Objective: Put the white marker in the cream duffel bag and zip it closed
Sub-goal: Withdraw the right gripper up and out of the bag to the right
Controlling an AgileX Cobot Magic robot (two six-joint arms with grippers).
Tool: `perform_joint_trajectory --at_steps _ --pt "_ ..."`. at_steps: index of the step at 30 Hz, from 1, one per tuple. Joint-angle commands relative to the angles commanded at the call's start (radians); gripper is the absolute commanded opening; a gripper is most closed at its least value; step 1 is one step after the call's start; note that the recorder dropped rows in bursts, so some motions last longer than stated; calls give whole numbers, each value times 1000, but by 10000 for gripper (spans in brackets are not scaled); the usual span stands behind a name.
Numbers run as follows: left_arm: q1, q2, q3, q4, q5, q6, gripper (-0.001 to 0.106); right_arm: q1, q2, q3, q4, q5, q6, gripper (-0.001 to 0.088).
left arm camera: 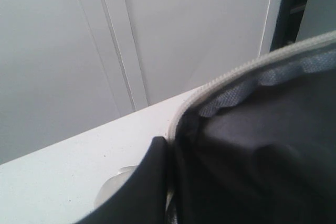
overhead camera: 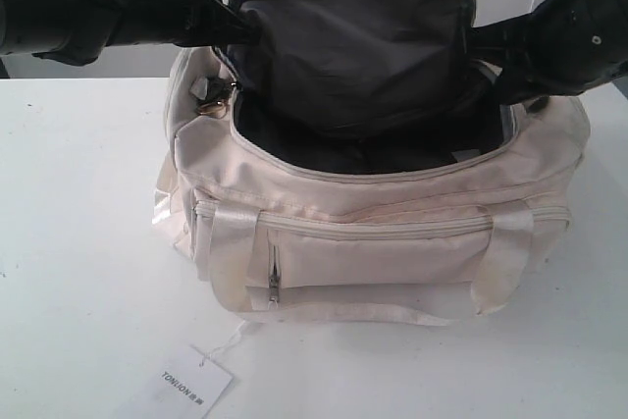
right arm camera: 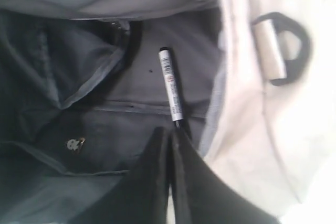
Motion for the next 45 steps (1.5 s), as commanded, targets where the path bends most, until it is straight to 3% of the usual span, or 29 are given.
perform_joint_trajectory --at_steps 15,20,31,45 --pt "0 0 0 0 0 0 0 -139 -1 0 -2 36 -12 0" --pt "0 0 0 0 0 0 0 -140 -9 4 -4 8 -12 0" --pt "0 0 0 0 0 0 0 -140 -200 244 -22 -305 -84 0" --pt "0 0 0 0 0 0 0 -140 -209 250 -22 -325 -84 0"
